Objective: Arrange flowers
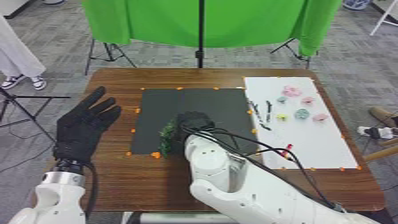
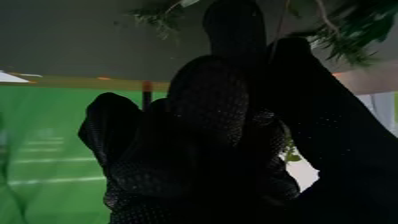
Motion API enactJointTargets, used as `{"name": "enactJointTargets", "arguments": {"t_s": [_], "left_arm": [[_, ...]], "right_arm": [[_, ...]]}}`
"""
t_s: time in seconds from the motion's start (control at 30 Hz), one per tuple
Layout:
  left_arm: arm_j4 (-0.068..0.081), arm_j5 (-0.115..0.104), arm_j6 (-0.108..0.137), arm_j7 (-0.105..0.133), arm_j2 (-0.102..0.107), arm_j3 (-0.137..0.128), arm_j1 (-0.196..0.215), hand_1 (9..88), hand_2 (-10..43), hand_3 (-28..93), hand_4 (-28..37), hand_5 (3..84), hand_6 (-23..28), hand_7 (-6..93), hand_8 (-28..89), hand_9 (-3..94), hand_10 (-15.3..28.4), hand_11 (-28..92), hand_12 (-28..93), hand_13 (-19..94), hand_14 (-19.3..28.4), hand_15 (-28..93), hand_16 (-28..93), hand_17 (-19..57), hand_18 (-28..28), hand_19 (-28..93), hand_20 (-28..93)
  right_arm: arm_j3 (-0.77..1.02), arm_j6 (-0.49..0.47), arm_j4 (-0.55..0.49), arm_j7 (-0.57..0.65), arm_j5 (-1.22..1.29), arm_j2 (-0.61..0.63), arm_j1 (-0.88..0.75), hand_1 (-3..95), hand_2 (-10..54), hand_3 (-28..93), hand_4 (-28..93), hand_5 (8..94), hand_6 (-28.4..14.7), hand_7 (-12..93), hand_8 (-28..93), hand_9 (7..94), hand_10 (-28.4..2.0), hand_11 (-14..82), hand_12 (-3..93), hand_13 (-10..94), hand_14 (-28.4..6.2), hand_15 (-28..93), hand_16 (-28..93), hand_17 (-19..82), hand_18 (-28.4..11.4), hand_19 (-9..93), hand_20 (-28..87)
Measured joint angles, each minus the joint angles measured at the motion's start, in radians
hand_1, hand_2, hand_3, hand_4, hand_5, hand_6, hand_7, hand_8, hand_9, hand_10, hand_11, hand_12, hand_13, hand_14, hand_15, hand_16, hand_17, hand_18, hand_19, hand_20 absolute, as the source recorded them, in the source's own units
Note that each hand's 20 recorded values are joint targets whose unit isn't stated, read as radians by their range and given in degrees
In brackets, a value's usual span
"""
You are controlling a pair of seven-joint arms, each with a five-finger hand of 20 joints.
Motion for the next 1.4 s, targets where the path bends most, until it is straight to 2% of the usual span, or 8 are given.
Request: {"name": "enactJointTargets", "arguments": {"t_s": [0.17,0.37,0.67,0.83,0.93,1.07,1.23,1.4], "left_arm": [[0.005,0.001,-0.005,-0.005,0.0,0.009,-0.012,26.0,7.5,80,-20.0,39.9,9.8,13.3,-10,37.5,20.8,25,11,27,27.4,54,-8,-8.5,28.1,58,4],[0.006,0.002,-0.006,-0.004,0.001,0.011,-0.012,26.0,7.4,80,-19.8,40.0,9.9,13.2,-10,37.5,20.7,25,11,27,27.5,54,-8,-8.5,28.1,58,4],[0.004,0.001,-0.005,0.002,0.002,0.009,0.002,26.1,7.4,80,-19.7,40.1,9.9,13.2,-10,37.4,20.7,25,11,27,27.5,54,-8,-8.5,28.0,58,4],[0.004,-0.001,-0.004,0.02,0.008,0.009,0.01,26.2,7.5,80,-19.9,40.1,9.9,13.2,-10,37.4,20.7,25,11,27,27.5,54,-8,-8.5,28.0,58,4],[0.003,-0.004,-0.003,0.038,0.011,0.01,0.015,26.1,7.5,80,-20.1,40.1,10.0,13.2,-10,37.4,20.7,25,11,27,27.6,54,-8,-8.5,28.1,58,4],[0.005,-0.007,-0.002,0.051,0.012,0.009,0.018,25.9,7.4,80,-20.1,40.1,10.1,13.1,-10,37.5,20.8,26,11,27,27.6,54,-8,-8.5,28.0,58,4],[0.006,-0.011,-0.002,0.064,0.012,0.01,0.024,25.8,7.4,80,-20.3,40.1,10.0,13.0,-10,37.5,20.7,25,11,27,27.6,54,-8,-8.5,28.1,58,4],[0.005,-0.018,0.002,0.082,0.016,0.013,0.045,25.7,7.4,80,-20.3,40.1,9.9,13.2,-10,37.4,20.7,26,11,27,27.6,54,-8,-8.5,28.1,58,4]], "right_arm": [[-0.021,0.017,0.006,0.001,-0.001,-0.003,0.002,37.0,2.7,74,-23,93.7,0.5,32,-16,93.7,-12.9,57.6,19.6,84,-14.7,83,22,50,-27.6,93,76],[-0.074,0.098,0.015,0.005,-0.098,0.003,0.019,35.4,-1.7,72,-24,93.7,0.2,36,-15,93.7,-13.1,59.9,19.6,85,-14.4,83,22,51,-27.8,93,76],[-0.048,0.034,0.011,0.001,-0.15,0.009,0.018,34.5,-3.9,72,-23,93.7,0.0,37,-16,93.7,-13.1,60.1,19.8,84,-14.6,84,22,51,-28.0,93,77],[-0.048,0.049,0.001,0.001,-0.149,0.023,0.021,33.7,-3.5,72,-23,93.7,-0.6,25,-14,93.5,-12.9,51.3,22.3,81,-14.6,82,21,48,-27.6,93,74],[-0.045,0.127,-0.019,0.0,-0.148,0.046,0.025,34.3,-4.6,73,-22,88.9,-2.1,16,-12,88.0,-14.5,48.5,22.9,76,-15.7,82,21,45,-27.0,93,74],[0.011,0.31,-0.08,0.007,-0.11,0.107,0.023,35.9,-6.5,74,-23,78.2,-4.0,14,-11,80.4,-17.3,47.1,21.1,70,-17.0,81,19,42,-26.6,93,74],[0.197,0.363,-0.161,0.081,0.069,0.205,-0.003,35.5,-8.0,75,-23,68.6,-6.6,13,-11,69.6,-20.3,52.6,20.6,62,-19.4,83,15,33,-27.6,93,63],[0.258,0.449,-0.074,0.199,0.19,0.317,0.01,33.8,-9.3,76,-25,62.5,-8.9,12,-11,63.4,-22.5,55.9,19.6,58,-20.6,86,13,30,-27.7,93,62]]}}
